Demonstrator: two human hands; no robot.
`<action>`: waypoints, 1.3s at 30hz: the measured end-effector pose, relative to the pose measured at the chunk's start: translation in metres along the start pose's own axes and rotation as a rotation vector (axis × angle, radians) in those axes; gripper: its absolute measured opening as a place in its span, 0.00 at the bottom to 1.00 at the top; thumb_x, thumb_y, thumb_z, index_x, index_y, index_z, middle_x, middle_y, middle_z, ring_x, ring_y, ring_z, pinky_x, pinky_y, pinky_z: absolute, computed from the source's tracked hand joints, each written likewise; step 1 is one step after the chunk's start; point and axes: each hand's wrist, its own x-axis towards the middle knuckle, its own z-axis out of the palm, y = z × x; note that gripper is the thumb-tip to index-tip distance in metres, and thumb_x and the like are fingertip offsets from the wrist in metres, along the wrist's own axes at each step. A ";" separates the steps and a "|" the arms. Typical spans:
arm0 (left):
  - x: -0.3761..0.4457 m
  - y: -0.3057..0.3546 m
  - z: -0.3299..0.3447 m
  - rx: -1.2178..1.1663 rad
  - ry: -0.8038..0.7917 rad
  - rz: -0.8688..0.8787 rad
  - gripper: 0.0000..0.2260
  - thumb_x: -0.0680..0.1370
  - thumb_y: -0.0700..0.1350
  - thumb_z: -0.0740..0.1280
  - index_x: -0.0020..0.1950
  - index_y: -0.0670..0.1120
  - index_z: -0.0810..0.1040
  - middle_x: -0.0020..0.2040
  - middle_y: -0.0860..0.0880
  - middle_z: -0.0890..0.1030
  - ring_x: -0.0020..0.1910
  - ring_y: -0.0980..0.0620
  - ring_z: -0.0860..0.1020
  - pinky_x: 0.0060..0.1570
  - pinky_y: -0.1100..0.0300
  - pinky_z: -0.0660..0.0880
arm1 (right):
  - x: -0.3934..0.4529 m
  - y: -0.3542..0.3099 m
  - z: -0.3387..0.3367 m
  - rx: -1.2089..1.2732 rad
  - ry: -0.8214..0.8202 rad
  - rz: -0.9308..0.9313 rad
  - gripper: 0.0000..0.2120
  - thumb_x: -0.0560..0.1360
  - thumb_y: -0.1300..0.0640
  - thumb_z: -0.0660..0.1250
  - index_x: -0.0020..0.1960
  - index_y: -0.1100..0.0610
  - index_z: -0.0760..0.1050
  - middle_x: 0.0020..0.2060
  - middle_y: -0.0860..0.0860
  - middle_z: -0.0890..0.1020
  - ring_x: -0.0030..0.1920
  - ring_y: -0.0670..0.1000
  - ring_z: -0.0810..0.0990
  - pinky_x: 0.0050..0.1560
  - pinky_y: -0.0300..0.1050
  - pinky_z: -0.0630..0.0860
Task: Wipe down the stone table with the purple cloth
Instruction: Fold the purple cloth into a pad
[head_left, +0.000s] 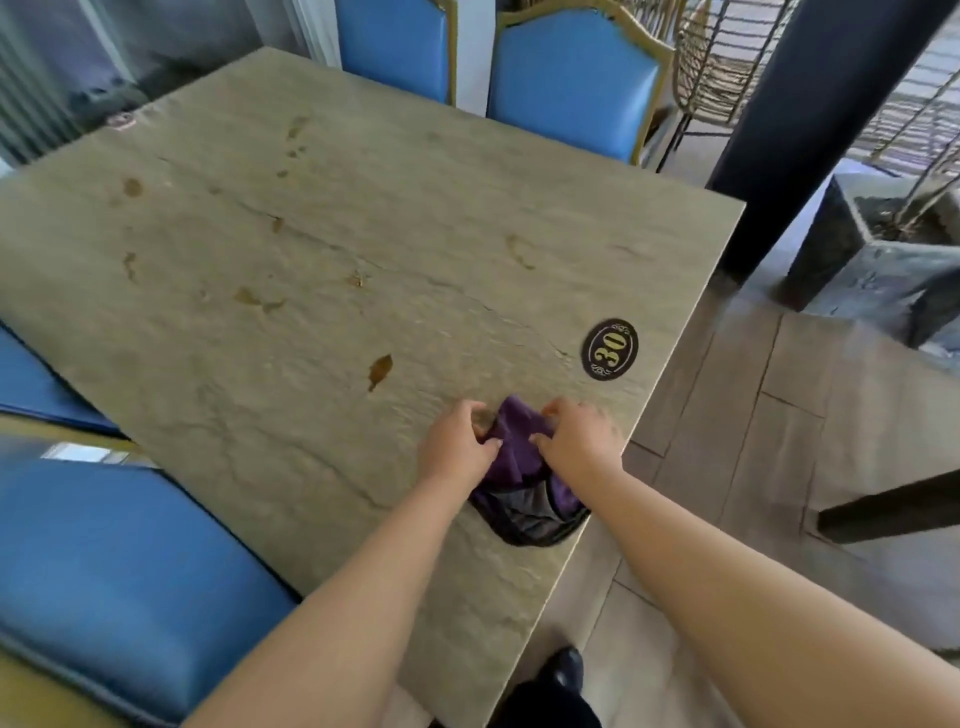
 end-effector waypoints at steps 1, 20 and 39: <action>0.000 -0.002 0.000 -0.020 -0.005 0.013 0.21 0.73 0.49 0.72 0.65 0.52 0.73 0.58 0.49 0.80 0.58 0.48 0.78 0.56 0.55 0.75 | 0.000 -0.001 0.001 0.015 -0.011 0.004 0.17 0.74 0.49 0.67 0.61 0.51 0.73 0.59 0.55 0.76 0.62 0.59 0.71 0.61 0.52 0.69; 0.014 0.059 -0.020 -0.672 -0.188 0.239 0.05 0.73 0.49 0.73 0.40 0.49 0.80 0.40 0.48 0.83 0.39 0.53 0.78 0.46 0.55 0.72 | -0.020 0.010 -0.096 0.356 0.228 -0.224 0.07 0.76 0.59 0.64 0.52 0.53 0.70 0.45 0.51 0.81 0.46 0.56 0.77 0.47 0.49 0.74; 0.102 0.237 0.050 -0.498 0.077 0.352 0.06 0.78 0.50 0.66 0.51 0.48 0.77 0.35 0.52 0.76 0.34 0.55 0.73 0.37 0.60 0.70 | 0.123 0.132 -0.221 0.347 0.187 -0.293 0.07 0.79 0.54 0.61 0.57 0.51 0.69 0.47 0.53 0.79 0.47 0.56 0.77 0.45 0.47 0.73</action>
